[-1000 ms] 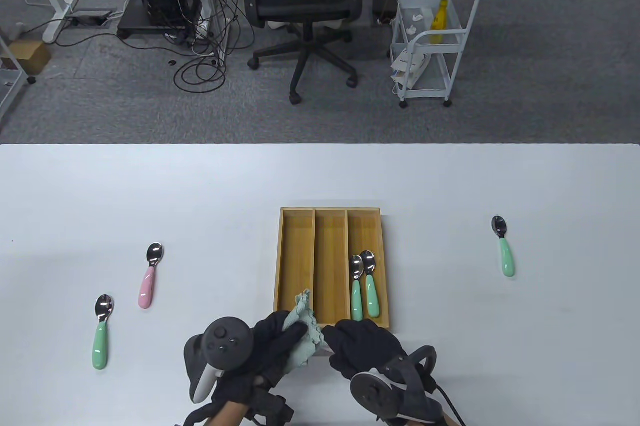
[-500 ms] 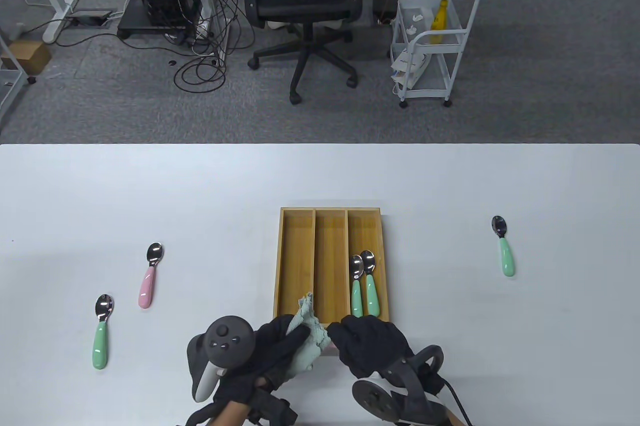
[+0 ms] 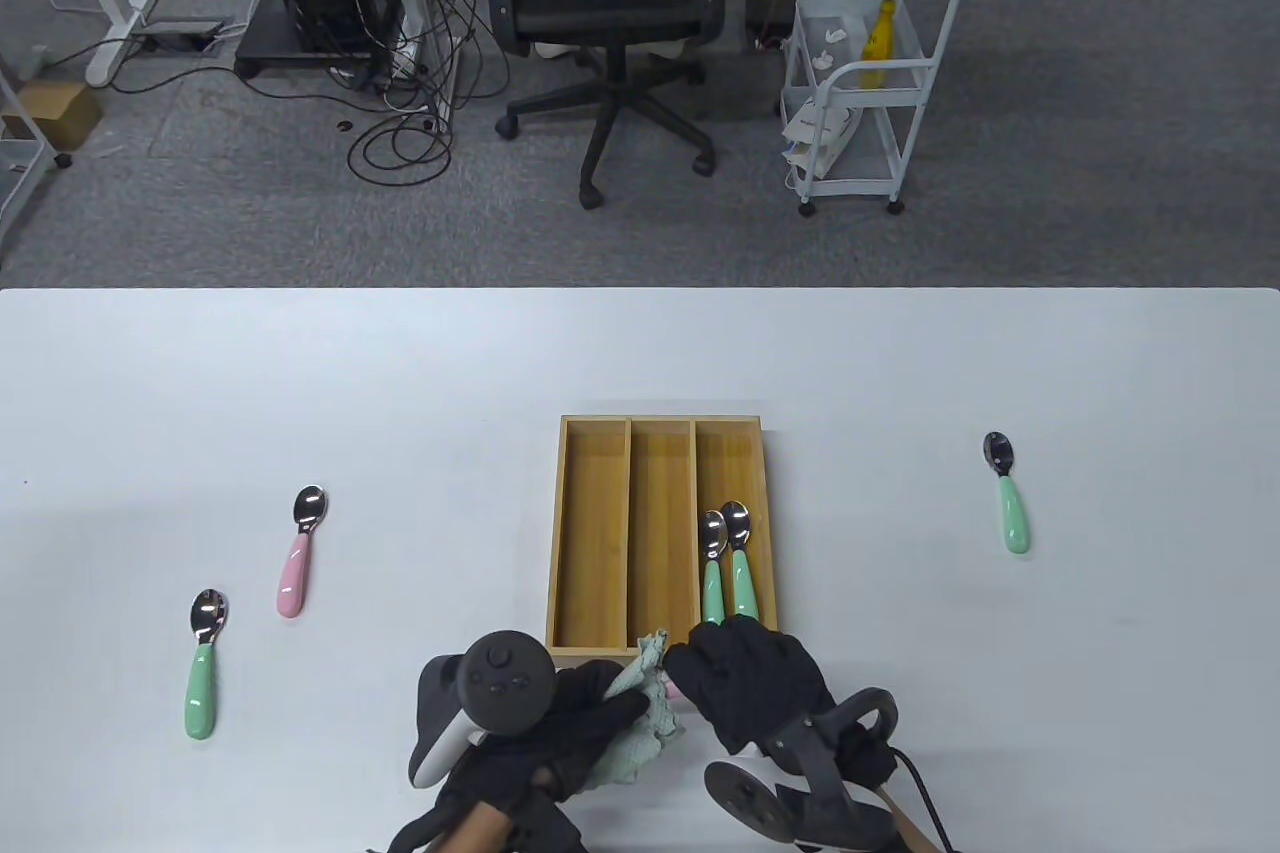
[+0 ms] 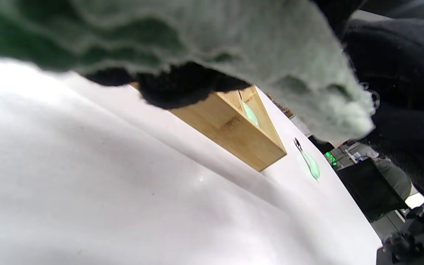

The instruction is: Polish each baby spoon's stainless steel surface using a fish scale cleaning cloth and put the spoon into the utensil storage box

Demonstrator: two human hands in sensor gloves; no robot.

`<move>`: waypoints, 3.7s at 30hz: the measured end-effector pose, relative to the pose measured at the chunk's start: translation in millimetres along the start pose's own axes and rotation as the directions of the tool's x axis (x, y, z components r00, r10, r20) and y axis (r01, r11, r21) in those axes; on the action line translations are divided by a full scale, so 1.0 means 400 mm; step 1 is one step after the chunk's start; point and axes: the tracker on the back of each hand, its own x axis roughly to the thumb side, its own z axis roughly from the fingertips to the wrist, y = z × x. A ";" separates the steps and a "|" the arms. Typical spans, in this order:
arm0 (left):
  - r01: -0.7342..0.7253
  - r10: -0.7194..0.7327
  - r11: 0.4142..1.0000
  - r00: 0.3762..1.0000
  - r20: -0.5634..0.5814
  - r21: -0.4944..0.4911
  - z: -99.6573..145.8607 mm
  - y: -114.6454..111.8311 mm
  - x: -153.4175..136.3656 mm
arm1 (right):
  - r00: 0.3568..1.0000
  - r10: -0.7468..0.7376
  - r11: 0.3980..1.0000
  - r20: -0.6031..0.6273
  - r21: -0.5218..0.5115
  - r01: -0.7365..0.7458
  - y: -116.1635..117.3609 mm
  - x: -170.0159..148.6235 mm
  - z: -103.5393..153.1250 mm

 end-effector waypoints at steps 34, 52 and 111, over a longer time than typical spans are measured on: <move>-0.027 0.027 0.916 1.000 0.007 0.401 0.058 0.064 0.001 | 0.985 -0.161 0.987 -0.066 -0.025 0.159 0.006 0.019 -0.007; 0.147 -0.167 0.876 0.986 0.004 0.460 0.070 0.071 0.016 | 0.974 -0.167 0.986 -0.154 -0.022 0.165 0.009 -0.051 -0.002; 0.123 -0.112 0.850 0.992 -0.053 0.511 0.077 0.111 0.008 | 0.829 0.196 0.956 -0.524 0.292 -0.041 0.179 0.015 -0.267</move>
